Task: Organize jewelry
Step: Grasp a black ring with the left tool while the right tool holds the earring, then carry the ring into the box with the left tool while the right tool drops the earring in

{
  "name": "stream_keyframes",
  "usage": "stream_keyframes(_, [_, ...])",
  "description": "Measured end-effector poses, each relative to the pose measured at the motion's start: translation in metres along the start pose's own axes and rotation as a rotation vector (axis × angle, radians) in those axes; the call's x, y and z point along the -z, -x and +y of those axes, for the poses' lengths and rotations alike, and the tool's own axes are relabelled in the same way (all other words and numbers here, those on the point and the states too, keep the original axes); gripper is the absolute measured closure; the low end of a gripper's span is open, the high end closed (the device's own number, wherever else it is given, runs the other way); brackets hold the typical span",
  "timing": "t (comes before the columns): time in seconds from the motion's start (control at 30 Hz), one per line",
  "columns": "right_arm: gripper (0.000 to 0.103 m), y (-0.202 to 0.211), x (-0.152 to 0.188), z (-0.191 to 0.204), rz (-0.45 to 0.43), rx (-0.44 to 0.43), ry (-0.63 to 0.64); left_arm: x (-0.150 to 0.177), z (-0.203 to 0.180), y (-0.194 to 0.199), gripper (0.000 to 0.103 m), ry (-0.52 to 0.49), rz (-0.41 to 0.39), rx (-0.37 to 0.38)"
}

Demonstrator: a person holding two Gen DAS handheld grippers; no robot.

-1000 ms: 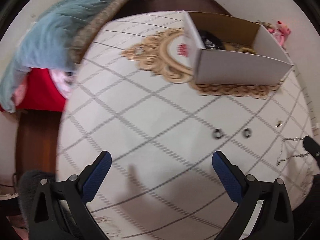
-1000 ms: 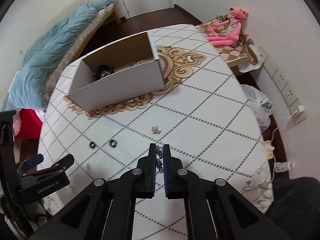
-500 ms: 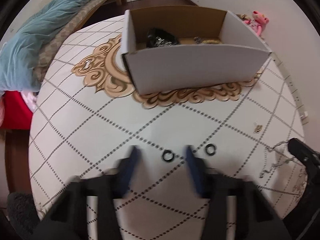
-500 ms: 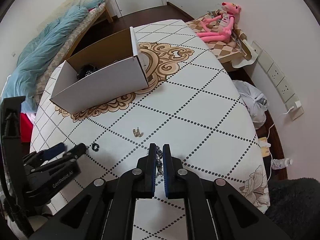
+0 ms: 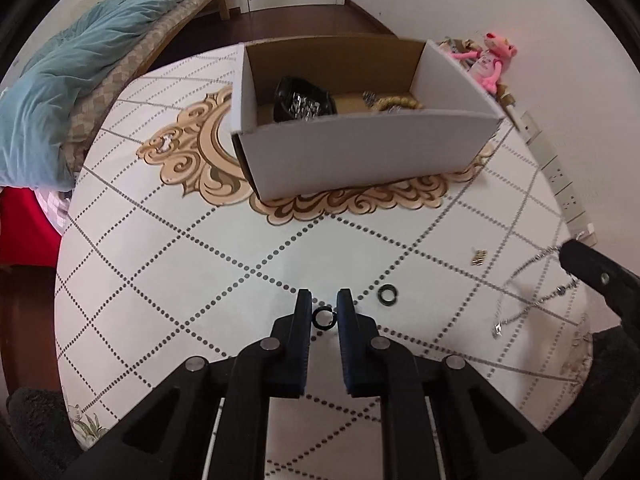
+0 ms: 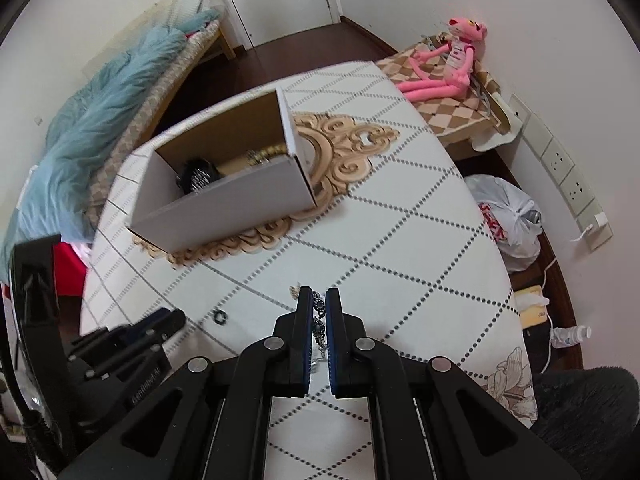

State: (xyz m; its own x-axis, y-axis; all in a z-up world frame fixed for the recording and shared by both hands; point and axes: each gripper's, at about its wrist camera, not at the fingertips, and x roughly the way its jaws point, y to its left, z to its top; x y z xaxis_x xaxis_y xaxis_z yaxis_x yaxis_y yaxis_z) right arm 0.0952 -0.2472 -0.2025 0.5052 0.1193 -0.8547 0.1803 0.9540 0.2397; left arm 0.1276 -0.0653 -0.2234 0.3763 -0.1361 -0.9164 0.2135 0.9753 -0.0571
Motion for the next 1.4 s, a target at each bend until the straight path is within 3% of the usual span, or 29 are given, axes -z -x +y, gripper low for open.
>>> stream_keyframes(0.37, [0.097,0.049,-0.046,0.019,-0.084,-0.129,0.012,-0.048,0.038,0.080,0.093,0.069,-0.116,0.119])
stream_keyframes(0.6, [0.097,0.053,-0.096,0.041,-0.131,-0.157,0.076,-0.096,0.046,0.089,0.093,0.061,-0.158,0.124])
stream_keyframes(0.83, [0.097,0.019,-0.147,0.056,-0.082,-0.164,0.103,-0.138,0.042,0.065,0.093,0.063,-0.104,0.183])
stream_keyframes(1.07, [0.097,-0.035,-0.171,0.061,0.073,-0.181,0.116,-0.171,0.039,0.031,0.091,0.101,0.000,0.235])
stream_keyframes(1.13, [0.096,-0.049,-0.175,0.056,0.115,-0.186,0.089,-0.175,0.040,0.026,0.086,0.108,0.020,0.206])
stream_keyframes(1.17, [0.096,-0.054,-0.176,0.055,0.135,-0.190,0.090,-0.177,0.041,0.024,0.076,0.107,0.025,0.178])
stream_keyframes(1.27, [0.095,-0.067,-0.177,0.049,0.187,-0.185,0.076,-0.179,0.049,0.026,0.017,0.115,0.007,0.130])
stream_keyframes(1.3, [0.090,-0.068,-0.177,0.047,0.192,-0.181,0.075,-0.179,0.053,0.028,0.015,0.122,-0.005,0.122])
stream_keyframes(1.37, [0.067,-0.068,-0.176,0.046,0.191,-0.159,0.083,-0.177,0.061,0.030,0.015,0.133,-0.016,0.084])
stream_keyframes(1.4, [0.050,-0.067,-0.175,0.046,0.188,-0.148,0.090,-0.176,0.063,0.031,0.015,0.135,-0.020,0.067])
